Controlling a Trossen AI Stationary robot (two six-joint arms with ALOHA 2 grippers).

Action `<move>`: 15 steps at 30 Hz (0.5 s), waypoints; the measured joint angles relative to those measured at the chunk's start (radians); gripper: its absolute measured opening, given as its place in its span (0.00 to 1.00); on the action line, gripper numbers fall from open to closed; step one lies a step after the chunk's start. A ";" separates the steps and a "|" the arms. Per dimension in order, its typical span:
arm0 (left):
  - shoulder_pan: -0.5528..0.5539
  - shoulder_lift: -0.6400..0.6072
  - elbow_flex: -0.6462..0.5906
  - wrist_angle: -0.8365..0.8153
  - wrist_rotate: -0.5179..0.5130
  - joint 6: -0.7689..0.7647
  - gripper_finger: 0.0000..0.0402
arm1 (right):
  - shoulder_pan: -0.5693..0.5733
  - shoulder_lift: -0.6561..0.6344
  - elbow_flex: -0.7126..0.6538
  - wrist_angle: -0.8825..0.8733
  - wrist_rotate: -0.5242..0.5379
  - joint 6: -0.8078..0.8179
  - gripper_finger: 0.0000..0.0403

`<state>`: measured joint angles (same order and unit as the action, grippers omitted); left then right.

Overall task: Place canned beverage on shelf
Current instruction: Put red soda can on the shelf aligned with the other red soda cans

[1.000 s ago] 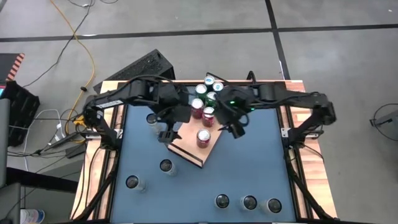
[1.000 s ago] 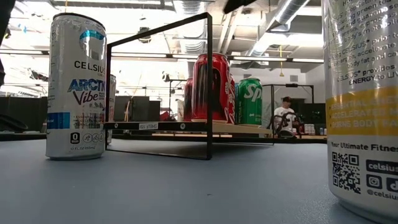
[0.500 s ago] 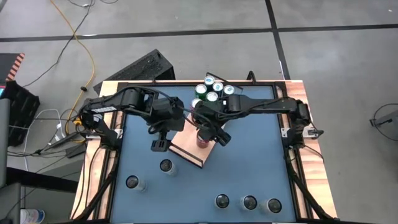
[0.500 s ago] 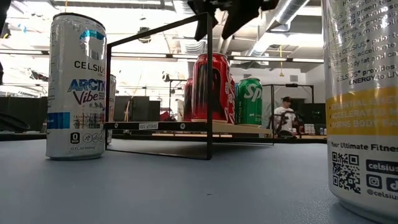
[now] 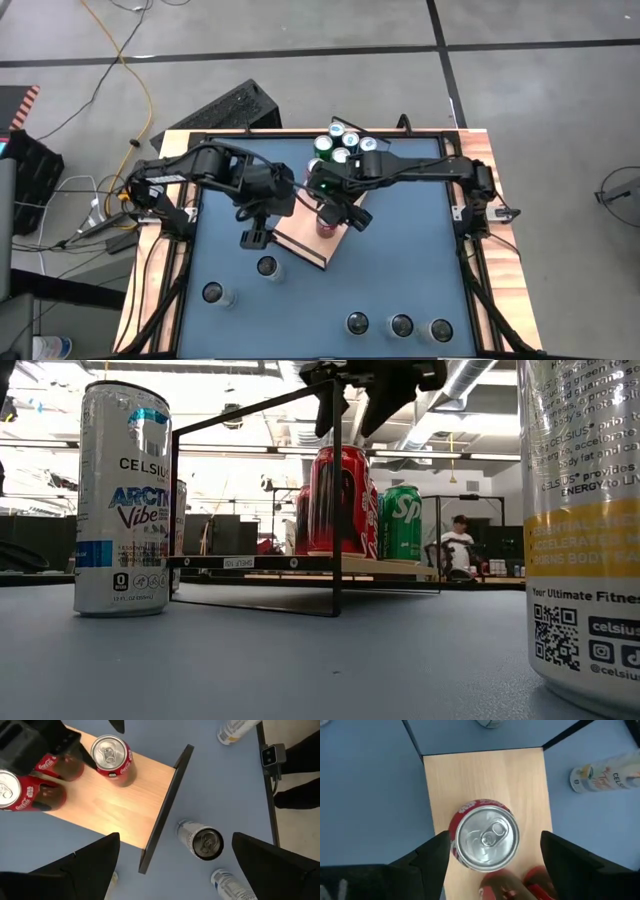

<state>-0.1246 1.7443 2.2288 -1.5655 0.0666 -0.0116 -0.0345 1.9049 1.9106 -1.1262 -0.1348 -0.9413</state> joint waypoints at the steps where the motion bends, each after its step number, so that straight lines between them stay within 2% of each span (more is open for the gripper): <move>1: 0.000 0.000 0.000 0.000 0.000 -0.001 0.92 | 0.000 -0.002 -0.008 0.006 0.000 -0.001 0.73; 9: 0.000 0.000 0.000 -0.003 0.001 -0.004 0.92 | -0.001 -0.001 -0.098 0.071 0.004 -0.026 0.73; 15: 0.000 0.000 0.000 -0.005 0.002 -0.004 0.92 | -0.007 0.000 -0.102 0.100 0.005 -0.048 0.73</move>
<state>-0.1242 1.7443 2.2288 -1.5707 0.0690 -0.0158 -0.0415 1.9045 1.8088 -1.0257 -0.1295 -0.9891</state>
